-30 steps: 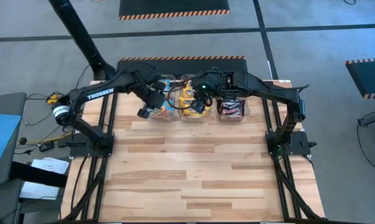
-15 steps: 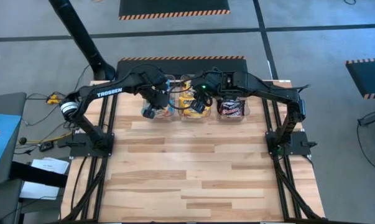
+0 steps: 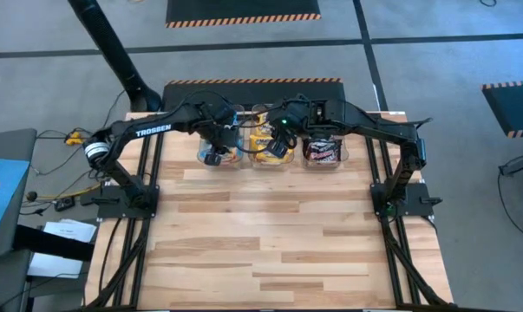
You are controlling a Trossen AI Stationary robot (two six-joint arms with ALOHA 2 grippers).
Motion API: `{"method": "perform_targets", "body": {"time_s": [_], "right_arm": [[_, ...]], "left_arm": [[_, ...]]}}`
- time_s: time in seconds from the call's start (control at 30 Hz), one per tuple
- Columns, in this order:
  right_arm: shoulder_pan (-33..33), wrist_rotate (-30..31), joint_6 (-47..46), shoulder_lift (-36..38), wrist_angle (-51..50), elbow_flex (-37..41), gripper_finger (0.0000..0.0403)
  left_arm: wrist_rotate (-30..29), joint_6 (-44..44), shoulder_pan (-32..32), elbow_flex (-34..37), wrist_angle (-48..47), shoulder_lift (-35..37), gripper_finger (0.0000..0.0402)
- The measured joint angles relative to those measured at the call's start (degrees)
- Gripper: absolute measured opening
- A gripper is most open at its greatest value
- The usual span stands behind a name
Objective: Sort Maruchan noodles
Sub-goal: Put the blue noodle pack into the left transparent bin
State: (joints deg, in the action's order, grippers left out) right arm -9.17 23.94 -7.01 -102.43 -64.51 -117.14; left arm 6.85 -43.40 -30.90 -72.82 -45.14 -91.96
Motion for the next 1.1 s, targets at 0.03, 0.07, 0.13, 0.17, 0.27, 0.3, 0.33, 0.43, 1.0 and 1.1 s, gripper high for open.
{"method": "perform_targets", "body": {"time_s": [0.03,0.07,0.13,0.17,0.27,0.3,0.33,0.43,1.0,1.1], "right_arm": [[0.00,0.00,-0.01,0.00,0.00,0.00,0.0182],[0.00,0.00,0.00,0.00,0.00,0.00,0.0182],[0.00,0.02,0.00,0.00,0.00,0.00,0.0182],[0.00,0.02,0.00,-0.02,0.00,0.00,0.0182],[0.00,0.02,0.00,-0.02,0.00,0.00,0.0182],[0.00,0.04,0.00,-0.02,0.00,0.00,0.0182],[0.00,0.04,0.00,-0.02,0.00,0.00,0.0182],[0.00,0.06,0.00,-0.02,0.00,0.00,0.0182],[-0.27,0.11,-0.02,-0.02,-1.73,0.00,0.0182],[-0.61,0.13,-0.01,-0.02,-1.72,0.00,0.0182]], "left_arm": [[-0.83,1.74,0.31,0.00,0.00,0.00,0.0091],[-1.62,2.94,0.57,0.00,-0.05,0.00,0.0094],[-3.19,4.41,0.88,0.00,-0.19,0.09,0.0097],[-3.71,5.03,0.99,0.00,-0.26,0.12,0.0097],[-4.10,7.00,1.06,-1.35,-1.98,0.15,0.0098],[-4.03,7.83,1.08,-2.12,-2.30,0.16,0.0098],[-3.71,8.49,1.08,-2.82,-2.38,0.22,0.0098],[-2.83,10.03,1.08,-5.42,-4.15,0.22,0.0098],[-4.64,17.09,0.31,-5.87,-6.62,0.07,0.0098],[-3.50,18.05,0.29,-4.74,-4.51,0.07,0.0098]]}}
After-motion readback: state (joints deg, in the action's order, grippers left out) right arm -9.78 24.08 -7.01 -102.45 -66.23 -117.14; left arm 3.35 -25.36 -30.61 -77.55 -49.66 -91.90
